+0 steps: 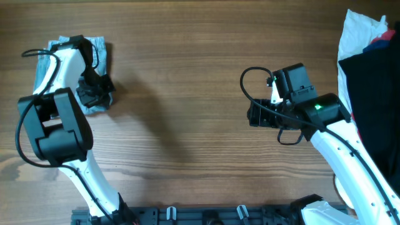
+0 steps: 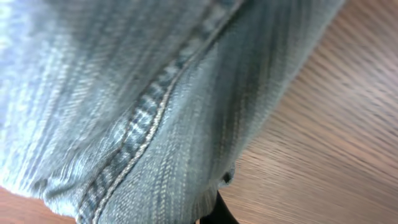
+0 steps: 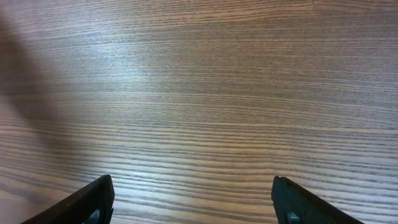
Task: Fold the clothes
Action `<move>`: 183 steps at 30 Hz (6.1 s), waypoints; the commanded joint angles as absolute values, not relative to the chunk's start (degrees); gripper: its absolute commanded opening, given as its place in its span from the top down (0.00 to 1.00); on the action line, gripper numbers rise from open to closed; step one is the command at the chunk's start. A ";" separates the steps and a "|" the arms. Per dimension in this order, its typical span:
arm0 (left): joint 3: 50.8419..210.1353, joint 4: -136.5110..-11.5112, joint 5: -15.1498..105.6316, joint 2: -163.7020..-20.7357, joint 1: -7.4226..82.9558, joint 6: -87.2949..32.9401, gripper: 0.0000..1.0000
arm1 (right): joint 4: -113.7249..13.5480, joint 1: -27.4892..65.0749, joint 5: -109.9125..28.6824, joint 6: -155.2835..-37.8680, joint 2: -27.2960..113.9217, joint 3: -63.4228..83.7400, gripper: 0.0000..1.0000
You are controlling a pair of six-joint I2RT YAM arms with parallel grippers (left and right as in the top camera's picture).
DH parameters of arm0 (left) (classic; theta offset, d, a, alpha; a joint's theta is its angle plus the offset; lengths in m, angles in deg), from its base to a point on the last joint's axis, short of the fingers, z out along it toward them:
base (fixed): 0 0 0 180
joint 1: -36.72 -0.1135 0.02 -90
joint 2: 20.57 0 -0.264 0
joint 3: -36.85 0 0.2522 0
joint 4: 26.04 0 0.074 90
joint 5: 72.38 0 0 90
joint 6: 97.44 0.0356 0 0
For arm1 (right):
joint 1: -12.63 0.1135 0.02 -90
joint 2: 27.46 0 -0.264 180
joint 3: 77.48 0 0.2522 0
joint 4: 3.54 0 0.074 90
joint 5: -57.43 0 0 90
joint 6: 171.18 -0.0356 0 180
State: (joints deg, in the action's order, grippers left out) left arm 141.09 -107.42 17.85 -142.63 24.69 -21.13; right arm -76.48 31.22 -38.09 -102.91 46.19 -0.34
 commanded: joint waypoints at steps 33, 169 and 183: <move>141.37 -115.94 22.60 -98.50 45.21 -21.64 0.00 | -77.44 16.95 -36.19 -98.13 27.72 5.56 0.01; 50.93 -43.86 22.05 -20.74 41.36 -19.65 0.00 | -16.51 18.45 -42.96 -81.49 -27.19 -63.42 0.00; 50.93 -43.86 22.05 -20.74 41.65 -19.65 0.00 | -16.51 18.45 -42.96 -81.49 -27.19 -63.42 0.00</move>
State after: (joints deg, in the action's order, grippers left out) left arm 51.30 -43.64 22.86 -21.37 41.65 -21.02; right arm -16.66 18.21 -41.61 -82.35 -26.62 -63.36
